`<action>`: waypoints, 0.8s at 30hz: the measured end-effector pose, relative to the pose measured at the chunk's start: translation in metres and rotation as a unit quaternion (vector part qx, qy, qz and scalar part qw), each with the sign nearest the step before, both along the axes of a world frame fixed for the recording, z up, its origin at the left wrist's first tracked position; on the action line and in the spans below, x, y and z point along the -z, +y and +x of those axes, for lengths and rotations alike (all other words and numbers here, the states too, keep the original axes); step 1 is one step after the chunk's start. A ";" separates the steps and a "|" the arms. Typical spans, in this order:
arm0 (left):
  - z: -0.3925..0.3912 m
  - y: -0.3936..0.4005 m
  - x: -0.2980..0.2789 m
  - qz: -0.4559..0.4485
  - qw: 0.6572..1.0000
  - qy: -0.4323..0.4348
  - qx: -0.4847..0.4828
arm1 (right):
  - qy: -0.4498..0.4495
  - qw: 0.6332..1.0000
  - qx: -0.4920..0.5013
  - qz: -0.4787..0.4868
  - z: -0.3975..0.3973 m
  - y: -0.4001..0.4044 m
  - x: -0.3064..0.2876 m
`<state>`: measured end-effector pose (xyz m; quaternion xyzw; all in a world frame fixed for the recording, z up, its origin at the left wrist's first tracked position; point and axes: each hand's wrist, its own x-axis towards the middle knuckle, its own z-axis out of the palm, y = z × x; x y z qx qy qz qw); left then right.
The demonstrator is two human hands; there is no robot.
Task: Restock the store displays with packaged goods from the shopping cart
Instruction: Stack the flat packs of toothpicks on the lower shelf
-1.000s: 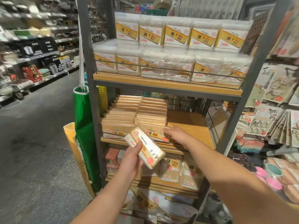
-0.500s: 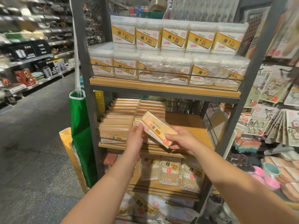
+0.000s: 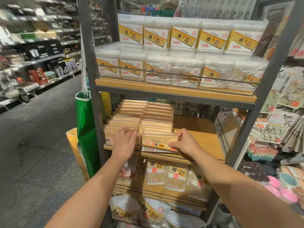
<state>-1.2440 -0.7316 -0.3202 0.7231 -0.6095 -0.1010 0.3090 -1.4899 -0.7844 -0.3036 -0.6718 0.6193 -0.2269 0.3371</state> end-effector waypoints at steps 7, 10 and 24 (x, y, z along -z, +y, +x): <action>-0.006 -0.005 -0.014 -0.001 0.999 -0.040 -0.022 | -0.097 0.992 -0.025 0.079 0.004 -0.005 0.008; -0.012 -0.009 -0.021 -0.007 0.999 -0.037 0.006 | -0.060 0.998 -0.028 0.017 0.005 -0.001 0.012; -0.014 0.004 -0.019 0.019 0.995 -0.017 0.092 | -0.083 0.994 -0.029 0.065 0.004 0.000 0.007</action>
